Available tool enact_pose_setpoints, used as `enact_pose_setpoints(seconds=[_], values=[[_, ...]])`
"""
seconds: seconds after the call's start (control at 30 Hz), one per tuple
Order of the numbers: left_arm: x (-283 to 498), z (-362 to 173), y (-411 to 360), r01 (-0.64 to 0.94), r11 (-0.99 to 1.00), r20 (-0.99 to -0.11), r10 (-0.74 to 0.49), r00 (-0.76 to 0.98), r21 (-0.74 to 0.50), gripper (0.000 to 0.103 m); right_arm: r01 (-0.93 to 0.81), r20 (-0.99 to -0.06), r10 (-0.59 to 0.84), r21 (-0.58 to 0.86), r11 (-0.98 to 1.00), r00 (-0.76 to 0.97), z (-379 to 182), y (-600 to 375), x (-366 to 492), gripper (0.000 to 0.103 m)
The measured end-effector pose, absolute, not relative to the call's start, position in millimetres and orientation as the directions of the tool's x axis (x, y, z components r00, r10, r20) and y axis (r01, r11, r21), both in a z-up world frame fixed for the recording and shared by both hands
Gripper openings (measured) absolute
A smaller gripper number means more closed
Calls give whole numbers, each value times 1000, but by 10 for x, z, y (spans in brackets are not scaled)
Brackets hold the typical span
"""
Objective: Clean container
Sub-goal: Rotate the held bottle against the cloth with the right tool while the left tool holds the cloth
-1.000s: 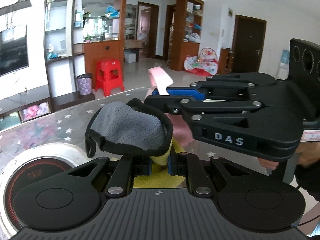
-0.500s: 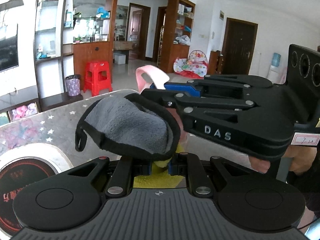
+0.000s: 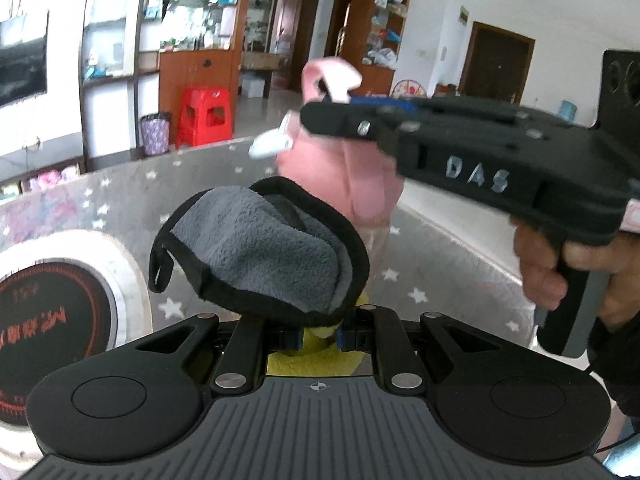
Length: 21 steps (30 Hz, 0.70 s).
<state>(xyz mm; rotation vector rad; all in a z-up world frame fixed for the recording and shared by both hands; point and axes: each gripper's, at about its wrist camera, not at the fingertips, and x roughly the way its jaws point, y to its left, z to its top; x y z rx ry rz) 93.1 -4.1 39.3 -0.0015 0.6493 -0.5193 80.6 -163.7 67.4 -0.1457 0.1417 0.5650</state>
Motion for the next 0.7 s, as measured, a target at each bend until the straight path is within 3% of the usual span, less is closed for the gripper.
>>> enact_pose_setpoints(seconds=[0.33, 0.7], values=[[1095, 109, -52, 440, 877, -640, -454, 620, -195, 15, -545, -189, 524, -79, 835, 830, 571, -1638, 725, 12], [1217, 222, 159, 408, 891, -626, -436, 647, -200, 15, -544, -219, 517, -82, 835, 827, 584, -1659, 582, 11]])
